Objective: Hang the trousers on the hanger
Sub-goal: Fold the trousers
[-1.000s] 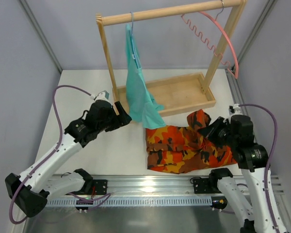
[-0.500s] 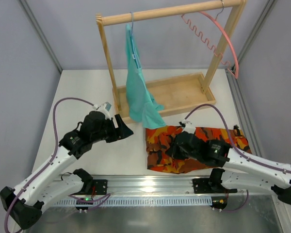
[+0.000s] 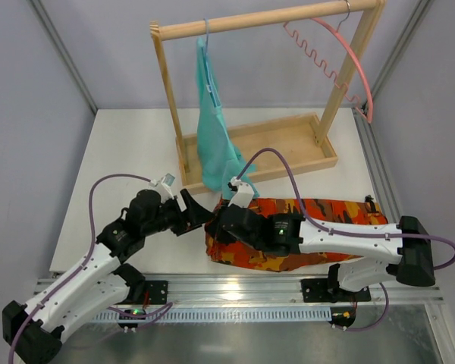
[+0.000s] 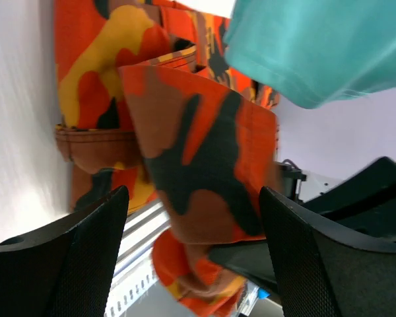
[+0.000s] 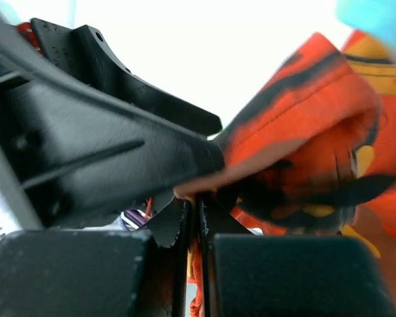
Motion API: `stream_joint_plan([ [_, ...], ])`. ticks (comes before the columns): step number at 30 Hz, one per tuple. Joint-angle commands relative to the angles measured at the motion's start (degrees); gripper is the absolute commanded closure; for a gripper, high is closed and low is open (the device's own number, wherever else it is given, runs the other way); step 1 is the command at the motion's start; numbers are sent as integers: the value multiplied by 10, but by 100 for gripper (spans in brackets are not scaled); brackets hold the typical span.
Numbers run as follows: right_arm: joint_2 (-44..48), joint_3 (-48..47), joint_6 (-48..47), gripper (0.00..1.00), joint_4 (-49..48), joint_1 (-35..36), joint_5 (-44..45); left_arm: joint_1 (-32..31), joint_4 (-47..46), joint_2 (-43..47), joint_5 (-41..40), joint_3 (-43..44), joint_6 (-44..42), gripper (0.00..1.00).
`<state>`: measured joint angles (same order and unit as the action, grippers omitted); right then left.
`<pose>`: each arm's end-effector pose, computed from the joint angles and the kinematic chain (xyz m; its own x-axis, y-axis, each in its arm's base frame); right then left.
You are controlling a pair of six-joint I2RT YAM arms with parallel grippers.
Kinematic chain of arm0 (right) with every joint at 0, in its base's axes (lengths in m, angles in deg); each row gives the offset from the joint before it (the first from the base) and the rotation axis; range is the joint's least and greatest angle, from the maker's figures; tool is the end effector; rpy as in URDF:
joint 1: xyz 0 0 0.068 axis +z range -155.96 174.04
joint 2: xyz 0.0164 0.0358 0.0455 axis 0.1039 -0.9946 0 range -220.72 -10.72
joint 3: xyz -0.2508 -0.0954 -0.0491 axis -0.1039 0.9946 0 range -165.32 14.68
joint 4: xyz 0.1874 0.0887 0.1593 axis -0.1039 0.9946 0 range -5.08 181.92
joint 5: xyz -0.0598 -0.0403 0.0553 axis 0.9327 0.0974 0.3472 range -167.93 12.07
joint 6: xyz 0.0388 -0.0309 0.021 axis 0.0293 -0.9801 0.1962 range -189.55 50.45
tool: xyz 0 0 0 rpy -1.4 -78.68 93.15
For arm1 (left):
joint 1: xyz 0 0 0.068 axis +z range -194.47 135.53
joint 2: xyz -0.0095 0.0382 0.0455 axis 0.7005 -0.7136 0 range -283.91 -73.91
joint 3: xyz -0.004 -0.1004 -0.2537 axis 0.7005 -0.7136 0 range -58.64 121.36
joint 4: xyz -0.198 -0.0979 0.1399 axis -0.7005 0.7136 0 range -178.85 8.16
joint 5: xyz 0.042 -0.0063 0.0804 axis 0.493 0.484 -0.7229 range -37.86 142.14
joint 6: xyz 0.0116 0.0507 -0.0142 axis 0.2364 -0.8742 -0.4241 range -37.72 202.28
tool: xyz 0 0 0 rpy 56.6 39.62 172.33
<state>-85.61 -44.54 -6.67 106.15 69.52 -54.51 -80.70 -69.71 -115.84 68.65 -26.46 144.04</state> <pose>0.0861 0.2758 0.2960 -0.7884 0.2134 -0.5770 -0.2347 0.7626 0.6028 0.1310 -0.1085 0.2553 -0.8605 -0.4166 -0.2932 0.0198 0.5478 -0.8363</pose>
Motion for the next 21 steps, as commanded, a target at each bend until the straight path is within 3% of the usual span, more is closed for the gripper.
stream_joint_plan([
  [1, -28, -51, -8, 96, -66, 8, 20, -2, -51, 25, 12, -3, 26, 20],
  [9, -54, -76, -45, 96, -84, 8, 15, -2, -2, 18, -9, 18, -10, 22],
  [13, -54, -65, -64, 96, -109, 8, -1, -1, 67, -23, -21, 55, -52, 35],
  [15, -60, -69, -77, 95, -108, 8, -6, -1, 60, -39, 4, 54, -60, 50],
  [16, -61, -74, -79, 95, -102, 6, -5, -2, 42, -47, 20, 49, -55, 67],
  [17, -63, -76, -81, 94, -101, 7, -6, -2, 42, -48, 20, 43, -55, 76],
  [20, -63, -76, -86, 91, -93, 7, -6, -1, 37, -45, 4, 36, -46, 100],
  [21, -60, -75, -85, 87, -88, 7, 0, -1, 70, -45, -31, 53, -52, 100],
])
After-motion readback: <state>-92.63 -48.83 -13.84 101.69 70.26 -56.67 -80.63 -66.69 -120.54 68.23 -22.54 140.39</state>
